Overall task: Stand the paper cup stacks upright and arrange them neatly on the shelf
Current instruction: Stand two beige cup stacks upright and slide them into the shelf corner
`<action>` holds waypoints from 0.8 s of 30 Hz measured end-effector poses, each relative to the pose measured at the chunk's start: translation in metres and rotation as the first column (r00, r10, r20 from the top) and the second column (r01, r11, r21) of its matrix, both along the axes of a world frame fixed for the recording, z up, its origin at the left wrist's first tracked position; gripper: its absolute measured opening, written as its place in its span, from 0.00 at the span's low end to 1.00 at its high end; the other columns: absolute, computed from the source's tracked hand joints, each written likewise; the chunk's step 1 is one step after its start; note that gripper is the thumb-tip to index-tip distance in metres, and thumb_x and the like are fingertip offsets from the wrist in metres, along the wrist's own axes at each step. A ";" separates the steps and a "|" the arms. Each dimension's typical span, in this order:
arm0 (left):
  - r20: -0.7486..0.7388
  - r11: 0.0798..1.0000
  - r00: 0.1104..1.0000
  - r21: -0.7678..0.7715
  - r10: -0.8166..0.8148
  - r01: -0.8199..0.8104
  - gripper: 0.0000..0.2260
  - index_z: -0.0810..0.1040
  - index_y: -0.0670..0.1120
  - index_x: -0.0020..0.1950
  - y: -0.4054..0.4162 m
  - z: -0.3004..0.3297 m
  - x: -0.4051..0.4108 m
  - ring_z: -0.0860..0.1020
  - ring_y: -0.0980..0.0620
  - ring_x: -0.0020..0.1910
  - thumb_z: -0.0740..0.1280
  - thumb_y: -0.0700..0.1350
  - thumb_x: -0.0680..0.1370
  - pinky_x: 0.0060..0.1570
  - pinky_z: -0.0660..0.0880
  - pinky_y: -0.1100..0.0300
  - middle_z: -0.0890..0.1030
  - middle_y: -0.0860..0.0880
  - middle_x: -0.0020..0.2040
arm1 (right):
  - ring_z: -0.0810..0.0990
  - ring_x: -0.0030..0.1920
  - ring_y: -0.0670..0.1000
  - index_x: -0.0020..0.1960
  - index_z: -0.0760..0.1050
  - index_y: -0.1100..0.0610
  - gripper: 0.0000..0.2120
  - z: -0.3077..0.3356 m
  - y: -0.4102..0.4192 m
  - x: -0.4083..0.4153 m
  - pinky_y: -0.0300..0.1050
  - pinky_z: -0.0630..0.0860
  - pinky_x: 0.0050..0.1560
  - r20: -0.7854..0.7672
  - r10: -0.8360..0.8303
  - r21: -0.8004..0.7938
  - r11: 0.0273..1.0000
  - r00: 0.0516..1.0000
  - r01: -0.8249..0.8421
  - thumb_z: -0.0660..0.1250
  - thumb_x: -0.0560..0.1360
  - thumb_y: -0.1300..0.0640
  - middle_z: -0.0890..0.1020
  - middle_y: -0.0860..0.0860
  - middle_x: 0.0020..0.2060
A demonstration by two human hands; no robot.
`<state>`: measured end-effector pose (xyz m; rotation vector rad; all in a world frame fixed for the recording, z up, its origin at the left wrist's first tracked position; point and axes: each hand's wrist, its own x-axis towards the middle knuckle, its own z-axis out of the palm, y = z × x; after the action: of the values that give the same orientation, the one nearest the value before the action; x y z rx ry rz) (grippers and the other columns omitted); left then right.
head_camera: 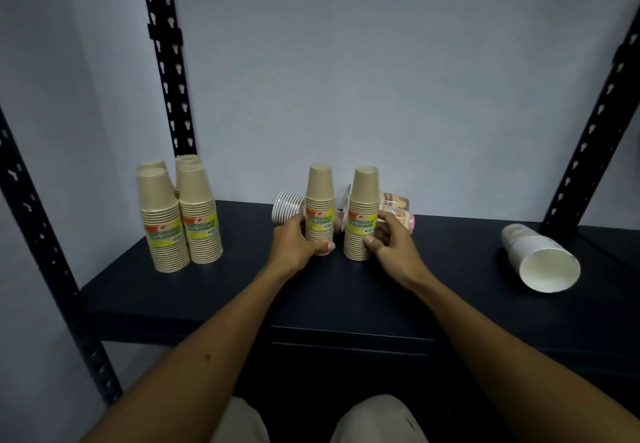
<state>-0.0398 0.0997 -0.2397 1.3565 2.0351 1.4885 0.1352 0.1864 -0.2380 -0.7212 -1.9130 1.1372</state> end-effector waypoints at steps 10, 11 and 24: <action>0.009 0.995 0.994 -0.006 -0.104 0.105 0.27 0.71 0.47 0.68 -0.003 -0.006 0.000 0.76 0.53 0.61 0.74 0.41 0.71 0.61 0.72 0.59 0.78 0.50 0.62 | 0.76 0.50 0.39 0.68 0.68 0.55 0.19 -0.004 -0.003 -0.002 0.38 0.75 0.55 0.053 -0.088 0.073 0.994 0.995 0.084 0.63 0.78 0.64 0.77 0.41 0.49; -0.001 0.995 0.995 -0.004 -0.102 0.102 0.26 0.71 0.47 0.69 -0.003 -0.006 0.000 0.76 0.52 0.61 0.73 0.39 0.72 0.61 0.72 0.59 0.78 0.49 0.62 | 0.76 0.51 0.40 0.68 0.69 0.55 0.19 -0.005 -0.003 -0.001 0.42 0.75 0.57 0.056 -0.097 0.081 0.992 0.994 0.092 0.64 0.78 0.63 0.78 0.42 0.50; 0.037 0.992 0.992 0.054 -0.119 0.117 0.26 0.74 0.45 0.66 -0.001 -0.010 -0.002 0.78 0.55 0.56 0.76 0.40 0.69 0.60 0.73 0.61 0.80 0.50 0.59 | 0.79 0.49 0.42 0.67 0.69 0.56 0.24 -0.010 0.004 -0.001 0.33 0.75 0.49 0.134 -0.120 0.090 0.990 0.984 0.109 0.72 0.74 0.56 0.79 0.48 0.53</action>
<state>-0.0414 0.0982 -0.2502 1.4280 1.8704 1.5138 0.1339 0.1903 -0.2478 -0.8728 -1.9936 0.9530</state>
